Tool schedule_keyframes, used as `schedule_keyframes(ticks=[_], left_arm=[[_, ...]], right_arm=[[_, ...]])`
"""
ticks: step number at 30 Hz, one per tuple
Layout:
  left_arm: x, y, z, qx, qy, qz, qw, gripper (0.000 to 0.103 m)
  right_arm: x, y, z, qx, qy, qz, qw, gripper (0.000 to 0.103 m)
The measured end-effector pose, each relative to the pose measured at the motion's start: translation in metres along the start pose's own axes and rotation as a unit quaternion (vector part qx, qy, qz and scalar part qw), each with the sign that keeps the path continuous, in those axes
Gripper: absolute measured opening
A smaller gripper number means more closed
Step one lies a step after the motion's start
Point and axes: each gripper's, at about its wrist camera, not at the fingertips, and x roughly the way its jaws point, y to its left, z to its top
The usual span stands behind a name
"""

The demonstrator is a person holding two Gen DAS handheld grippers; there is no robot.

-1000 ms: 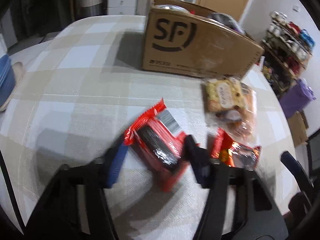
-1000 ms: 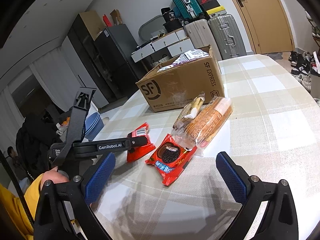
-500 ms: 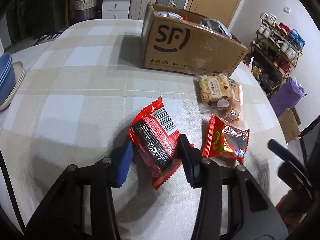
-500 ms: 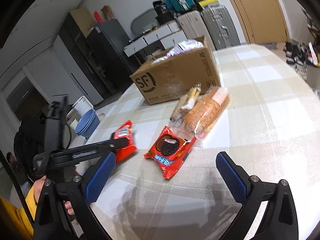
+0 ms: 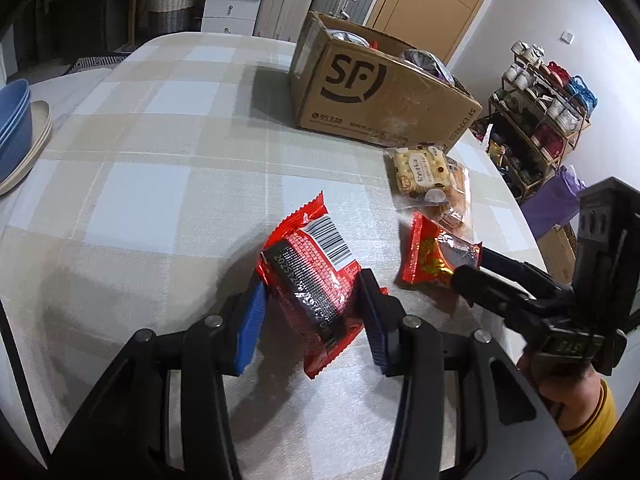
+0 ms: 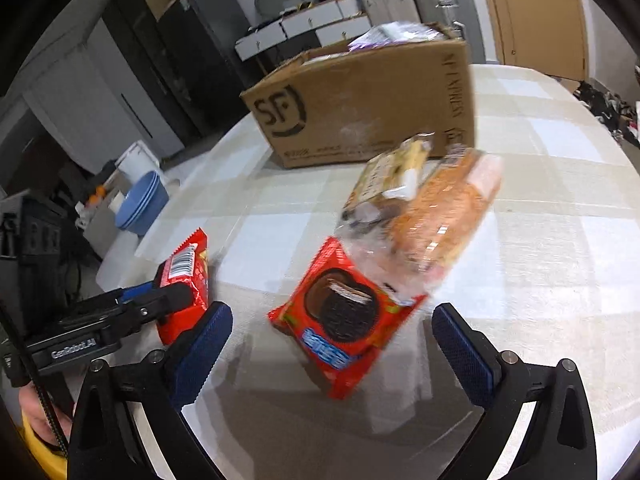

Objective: Organize snacks
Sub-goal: 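Grasp the red wafer pack with the left tool while the right tool grasps the red Oreo pack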

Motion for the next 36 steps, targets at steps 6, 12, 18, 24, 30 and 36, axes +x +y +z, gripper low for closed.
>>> schedule_keyframes(ticks=[6, 12, 18, 24, 30, 36], left_arm=[[-0.005, 0.011, -0.002, -0.011, -0.001, -0.003, 0.9999, 0.042], [-0.005, 0.012, -0.006, -0.015, 0.002, -0.003, 0.9999, 0.042], [-0.009, 0.005, -0.009, -0.007, 0.002, -0.002, 1.0, 0.042], [-0.015, 0.003, -0.011, -0.003, -0.001, 0.005, 1.0, 0.042], [-0.023, -0.002, -0.012, 0.006, -0.005, 0.008, 0.9999, 0.042], [-0.033, -0.011, -0.013, 0.014, -0.015, 0.01, 0.9997, 0.042]], right_arm=[[0.014, 0.015, 0.003, -0.029, 0.012, -0.034, 0.999, 0.077], [0.02, 0.027, 0.0, -0.081, 0.019, -0.064, 0.994, 0.054], [0.019, 0.03, -0.005, -0.087, 0.014, -0.054, 0.995, 0.047], [0.006, 0.017, -0.008, -0.045, 0.0, -0.005, 0.999, 0.046], [-0.019, 0.014, -0.012, -0.034, -0.025, 0.013, 0.999, 0.046], [-0.051, 0.017, -0.012, -0.031, -0.053, 0.042, 0.997, 0.046]])
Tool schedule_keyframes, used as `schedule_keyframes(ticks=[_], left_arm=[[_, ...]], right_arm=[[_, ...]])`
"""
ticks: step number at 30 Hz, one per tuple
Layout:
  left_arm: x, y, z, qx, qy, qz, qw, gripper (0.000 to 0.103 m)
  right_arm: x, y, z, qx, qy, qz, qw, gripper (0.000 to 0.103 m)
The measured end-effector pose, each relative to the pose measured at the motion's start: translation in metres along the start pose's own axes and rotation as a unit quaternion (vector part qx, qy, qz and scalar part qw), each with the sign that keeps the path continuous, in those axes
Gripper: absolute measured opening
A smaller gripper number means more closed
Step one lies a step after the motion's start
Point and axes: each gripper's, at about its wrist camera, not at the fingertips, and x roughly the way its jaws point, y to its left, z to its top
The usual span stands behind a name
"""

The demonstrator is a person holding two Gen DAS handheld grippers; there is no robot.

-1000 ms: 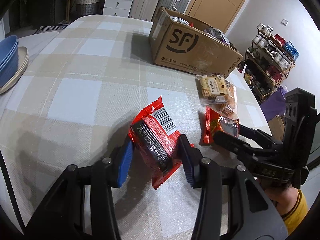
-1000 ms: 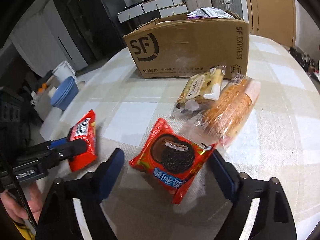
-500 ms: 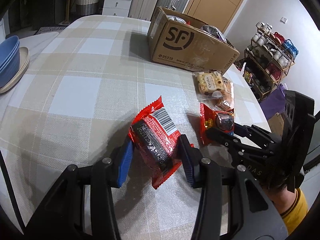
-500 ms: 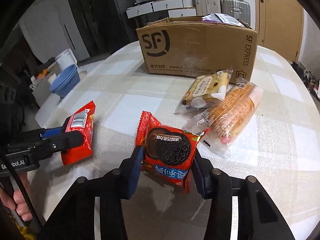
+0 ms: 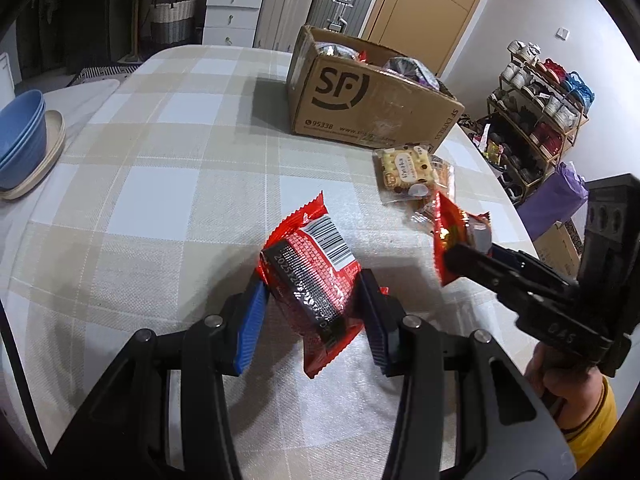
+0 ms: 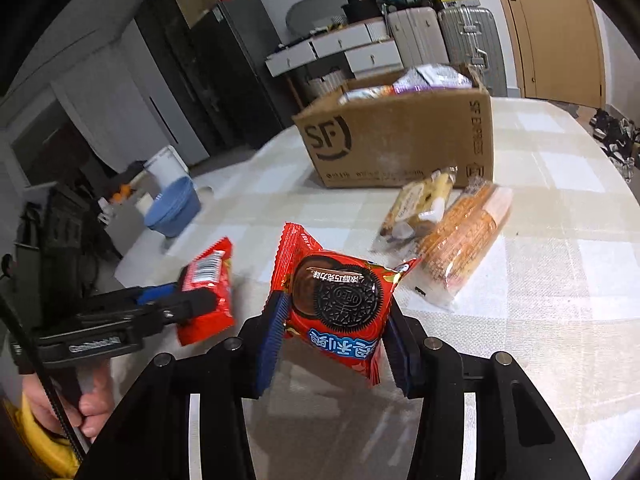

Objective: Organize snacks
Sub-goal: 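Grasp the red wafer pack with the left tool while the right tool grasps the red Oreo pack, then lift both held red packs and carry them over the cardboard box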

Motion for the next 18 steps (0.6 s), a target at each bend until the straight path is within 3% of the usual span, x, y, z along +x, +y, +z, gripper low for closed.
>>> schedule_keyframes(ticks=[10, 18], left_arm=[[-0.028, -0.021, -0.003, 0.022, -0.023, -0.003, 0.9995, 0.042], [-0.046, -0.032, -0.011, 0.033, -0.035, -0.007, 0.9988, 0.042]], right_arm=[[-0.058, 0.012, 0.005, 0.022, -0.063, 0.058, 0.996, 0.047], [-0.092, 0.021, -0.013, 0.007, -0.094, 0.062, 0.994, 0.047]])
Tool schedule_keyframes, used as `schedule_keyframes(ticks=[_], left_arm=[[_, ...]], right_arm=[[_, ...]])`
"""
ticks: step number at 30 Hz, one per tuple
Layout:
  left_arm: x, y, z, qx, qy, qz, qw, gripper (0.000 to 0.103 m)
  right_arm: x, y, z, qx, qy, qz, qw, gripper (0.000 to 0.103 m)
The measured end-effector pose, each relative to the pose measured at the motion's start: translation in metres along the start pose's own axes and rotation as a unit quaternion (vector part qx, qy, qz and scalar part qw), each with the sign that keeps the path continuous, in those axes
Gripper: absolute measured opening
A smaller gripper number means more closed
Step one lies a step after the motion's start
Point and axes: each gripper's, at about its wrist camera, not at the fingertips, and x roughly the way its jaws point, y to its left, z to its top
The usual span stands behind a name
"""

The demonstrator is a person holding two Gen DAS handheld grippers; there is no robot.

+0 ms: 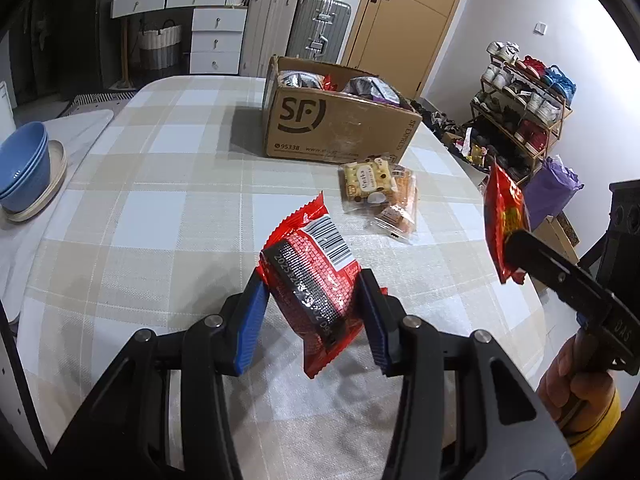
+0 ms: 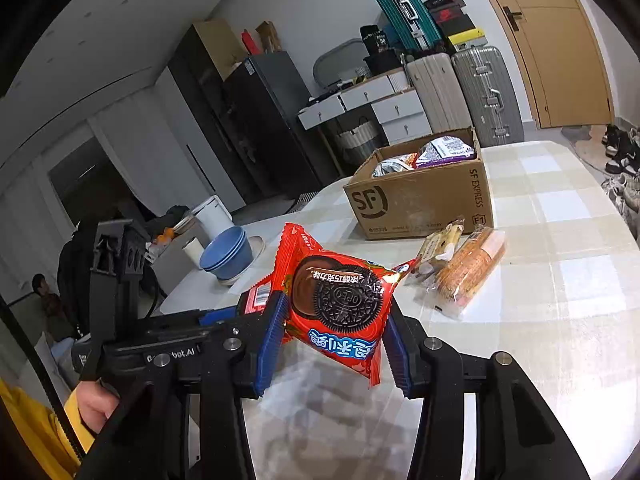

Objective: Organize snacks
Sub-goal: 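Lift both held red packs and carry them over the cardboard box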

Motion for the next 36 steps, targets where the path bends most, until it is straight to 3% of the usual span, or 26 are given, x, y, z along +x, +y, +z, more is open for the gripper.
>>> schedule_keyframes(ticks=[8, 18, 23, 26, 32, 36], left_arm=[[-0.034, -0.01, -0.007, 0.014, -0.037, -0.007, 0.9992, 0.042], [-0.029, -0.009, 0.017, 0.017, -0.041, -0.015, 0.9989, 0.042], [-0.025, -0.008, 0.064, 0.033, -0.068, -0.015, 0.9971, 0.042], [-0.019, -0.008, 0.101, 0.053, -0.089, 0.003, 0.9946, 0.042], [0.007, -0.007, 0.182, 0.075, -0.094, 0.007, 0.9928, 0.042], [0.041, -0.008, 0.23, 0.089, -0.077, 0.009, 0.993, 0.042]], right_arm=[[-0.008, 0.001, -0.018, 0.002, -0.001, 0.001, 1.0, 0.047], [-0.003, -0.002, 0.011, -0.017, -0.014, -0.004, 1.0, 0.047], [0.01, -0.01, 0.053, -0.026, -0.023, -0.007, 0.999, 0.047], [0.022, -0.019, 0.087, -0.029, -0.025, -0.007, 0.999, 0.047], [0.059, -0.047, 0.158, -0.02, -0.012, -0.019, 1.0, 0.047], [0.089, -0.071, 0.196, -0.003, 0.005, -0.031, 1.0, 0.047]])
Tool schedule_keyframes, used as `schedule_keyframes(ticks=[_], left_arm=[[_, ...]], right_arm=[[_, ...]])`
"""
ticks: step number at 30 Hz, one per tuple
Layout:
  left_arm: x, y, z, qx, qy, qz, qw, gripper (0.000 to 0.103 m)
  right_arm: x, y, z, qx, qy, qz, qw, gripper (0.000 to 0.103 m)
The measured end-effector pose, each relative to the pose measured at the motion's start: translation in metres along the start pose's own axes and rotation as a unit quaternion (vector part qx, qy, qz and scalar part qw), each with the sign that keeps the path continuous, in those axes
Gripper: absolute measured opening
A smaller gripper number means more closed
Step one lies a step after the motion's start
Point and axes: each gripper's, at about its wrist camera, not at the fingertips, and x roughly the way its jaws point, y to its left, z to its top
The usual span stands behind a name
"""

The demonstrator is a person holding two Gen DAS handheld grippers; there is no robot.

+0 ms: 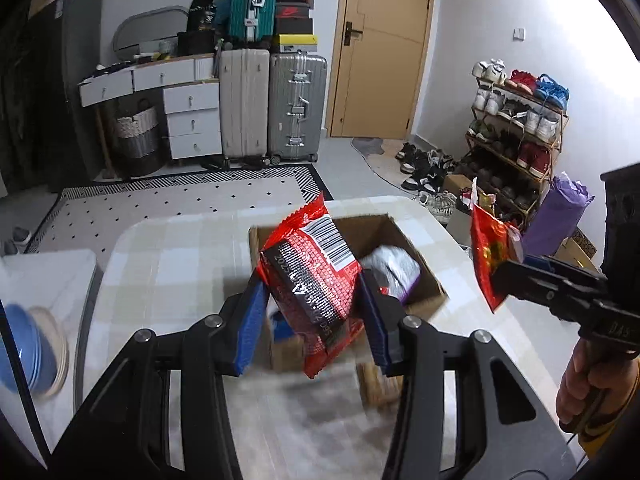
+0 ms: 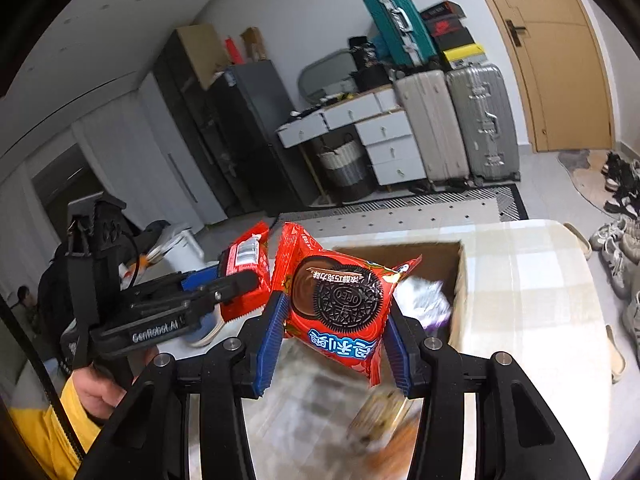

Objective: Organize snacks
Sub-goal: 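Lift both held red packs and carry them over the cardboard box, then open both tools to drop the red packs into the box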

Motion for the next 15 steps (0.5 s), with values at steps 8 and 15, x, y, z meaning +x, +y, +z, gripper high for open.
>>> schedule_keyframes(ticks=[8, 15], left_arm=[[0.112, 0.027, 0.053, -0.038, 0.087, -0.044, 0.9945, 0.042], [0.17, 0.041, 0.067, -0.043, 0.13, -0.066, 0.9883, 0.042]], right_arm=[[0.073, -0.037, 0.05, 0.013, 0.057, -0.019, 0.998, 0.047], [0.126, -0.064, 0.058, 0.016, 0.114, -0.049, 0.992, 0.047]])
